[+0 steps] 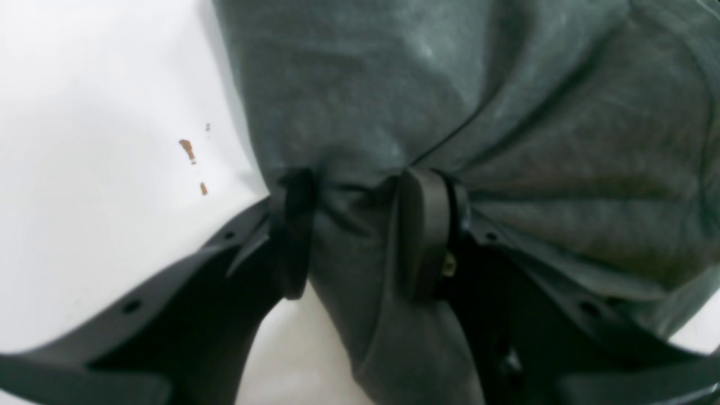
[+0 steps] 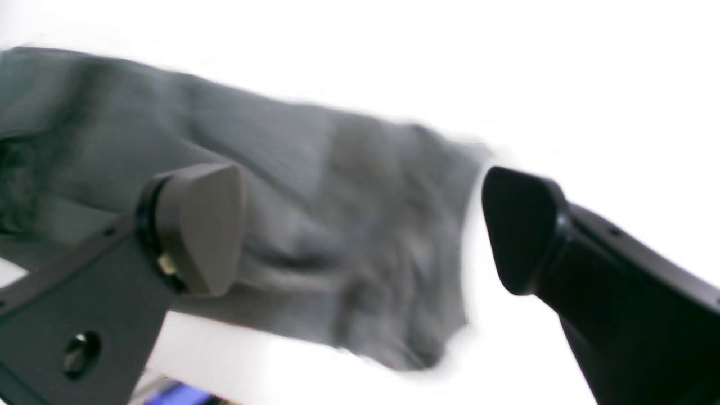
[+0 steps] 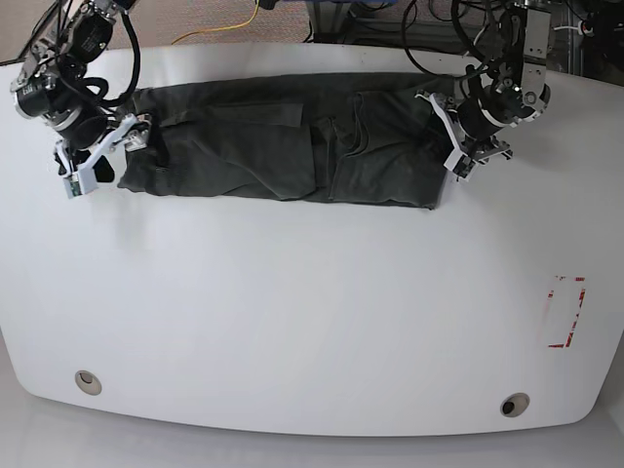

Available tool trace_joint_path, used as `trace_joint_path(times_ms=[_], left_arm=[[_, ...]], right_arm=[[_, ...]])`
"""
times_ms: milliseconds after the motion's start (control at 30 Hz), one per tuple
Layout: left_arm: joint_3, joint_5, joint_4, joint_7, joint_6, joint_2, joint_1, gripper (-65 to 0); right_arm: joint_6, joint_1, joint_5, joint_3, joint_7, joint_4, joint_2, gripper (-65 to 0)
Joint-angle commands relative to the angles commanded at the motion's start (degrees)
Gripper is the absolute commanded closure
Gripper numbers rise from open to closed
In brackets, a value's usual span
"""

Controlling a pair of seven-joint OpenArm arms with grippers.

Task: Layout the t-shirt on the table in an organized manner, then fold the t-shirt properly
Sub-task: 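Grasp the opposite shirt end with the right gripper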

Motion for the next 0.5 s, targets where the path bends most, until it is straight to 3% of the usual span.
trace_joint_path(times_ms=[267,500], left_arm=[[0.0,0.0,0.18,0.0,0.0,0.0,0.0,-23.7],[0.0,0.0,0.35,0.0,0.0,0.0,0.0,-23.7]], right_arm=[[0.0,3.25,1.41,4.13,0.18,-21.8,4.92,-65.0],[0.0,2.11,1.58,3.78,1.85,-23.74,5.27,-65.0]])
